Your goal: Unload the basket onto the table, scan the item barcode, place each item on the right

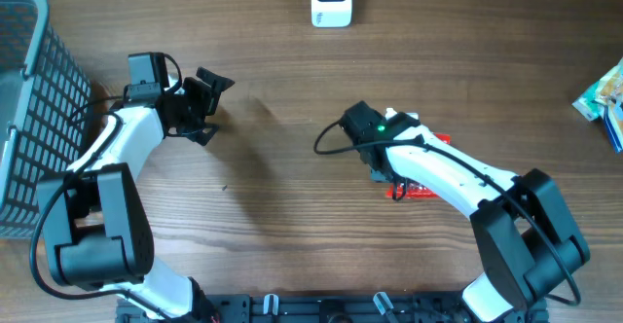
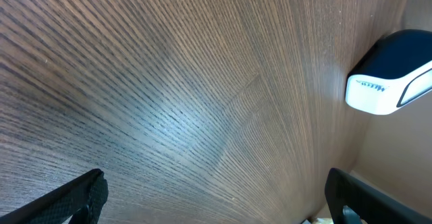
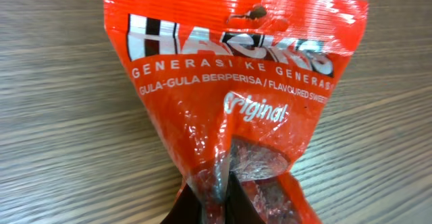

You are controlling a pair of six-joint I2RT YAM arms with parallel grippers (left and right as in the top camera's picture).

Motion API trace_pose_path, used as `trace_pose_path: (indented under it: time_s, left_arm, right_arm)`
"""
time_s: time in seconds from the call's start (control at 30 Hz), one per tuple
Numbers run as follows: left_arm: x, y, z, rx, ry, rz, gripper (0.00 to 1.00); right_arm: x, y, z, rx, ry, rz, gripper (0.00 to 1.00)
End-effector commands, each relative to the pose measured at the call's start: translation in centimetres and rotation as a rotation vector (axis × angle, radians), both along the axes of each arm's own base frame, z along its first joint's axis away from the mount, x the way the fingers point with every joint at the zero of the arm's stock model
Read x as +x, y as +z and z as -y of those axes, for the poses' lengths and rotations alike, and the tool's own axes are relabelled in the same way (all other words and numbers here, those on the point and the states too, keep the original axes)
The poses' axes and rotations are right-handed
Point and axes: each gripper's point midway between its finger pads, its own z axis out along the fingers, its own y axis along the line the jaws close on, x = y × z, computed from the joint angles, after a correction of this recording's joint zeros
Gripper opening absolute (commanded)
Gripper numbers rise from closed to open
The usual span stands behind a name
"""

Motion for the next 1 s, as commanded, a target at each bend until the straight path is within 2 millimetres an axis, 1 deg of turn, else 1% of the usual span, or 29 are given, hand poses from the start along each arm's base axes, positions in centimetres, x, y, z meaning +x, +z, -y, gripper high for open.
trace_pose_path:
  time_s: [0.0,0.13,0.17,0.23,0.3,0.33,0.4,0.43,0.47,0.53,0.6,0.67,0.7,0.77,0.8,0.83,0.9,0.93,0.97]
  left_arm:
    - [0.1,0.6,-0.2,0.015,-0.008,0.025,1.00]
    - [0.1,0.6,-0.2,0.015,-0.008,0.024,1.00]
    - [0.1,0.6,-0.2,0.015,-0.008,0.024,1.00]
    - [0.1,0.6,-0.2,0.015,-0.008,0.025,1.00]
    - [0.1,0.6,-0.2,0.015,-0.008,0.025,1.00]
    - [0.1,0.6,-0.2,0.015,-0.008,0.025,1.00]
    - [0.1,0.6,-0.2,0.015,-0.008,0.025,1.00]
    - [0.1,0.6,-0.2,0.015,-0.008,0.025,1.00]
    - [0.1,0.6,-0.2,0.015,-0.008,0.025,1.00]
    - [0.1,0.6,-0.2,0.015,-0.008,0.025,1.00]
    - [0.1,0.6,-0.2,0.015,-0.008,0.025,1.00]
    - [0.1,0.6,-0.2,0.015,-0.008,0.025,1.00]
    - [0.1,0.6,-0.2,0.015,-0.008,0.024,1.00]
    - [0.1,0.6,-0.2,0.015,-0.008,0.025,1.00]
    - [0.1,0.6,-0.2,0.015,-0.008,0.025,1.00]
    - [0.1,0.6,-0.2,0.015,-0.008,0.025,1.00]
    - [0.1,0.6,-0.2,0.015,-0.008,0.025,1.00]
    - [0.1,0.6,-0.2,0.015,-0.008,0.025,1.00]
    - [0.1,0.6,-0.2,0.015,-0.008,0.025,1.00]
  right_arm:
    - [1.6,1.9,-4.5,0.186,0.067,-0.043,0.04]
    - [2.3,4.5,-12.3,0.560,0.277,-0.107,0.04]
    - [2.2,4.8,-13.6,0.637,0.308,-0.116,0.04]
    - [2.1,5.3,-15.2,0.752,0.343,-0.140,0.04]
    - [1.4,5.9,-17.2,0.935,0.380,-0.179,0.04]
    - [0.7,6.1,-18.1,1.029,0.396,-0.209,0.04]
    - [-1.3,6.6,-20.1,1.244,0.438,-0.278,0.04]
    - [-2.1,6.9,-20.7,1.327,0.446,-0.302,0.04]
    - [-3.2,7.3,-21.5,1.445,0.435,-0.343,0.04]
    - [-4.1,7.2,-21.8,1.544,0.379,-0.386,0.04]
    - [-4.9,5.8,-21.4,1.575,0.284,-0.413,0.04]
    - [-5.2,4.6,-20.8,1.575,0.213,-0.416,0.04]
    - [-5.2,3.7,-20.1,1.565,0.158,-0.407,0.04]
    - [-4.3,1.9,-18.6,1.510,0.071,-0.361,0.04]
    - [-3.6,1.0,-17.6,1.473,0.041,-0.317,0.04]
    - [-3.0,0.5,-16.9,1.455,0.026,-0.289,0.04]
    - [-1.5,-0.3,-14.8,1.416,-0.016,-0.231,0.04]
    - [-0.8,-0.4,-13.9,1.412,-0.007,-0.197,0.07]
    - [-0.3,-0.8,-13.0,1.393,-0.023,-0.174,0.11]
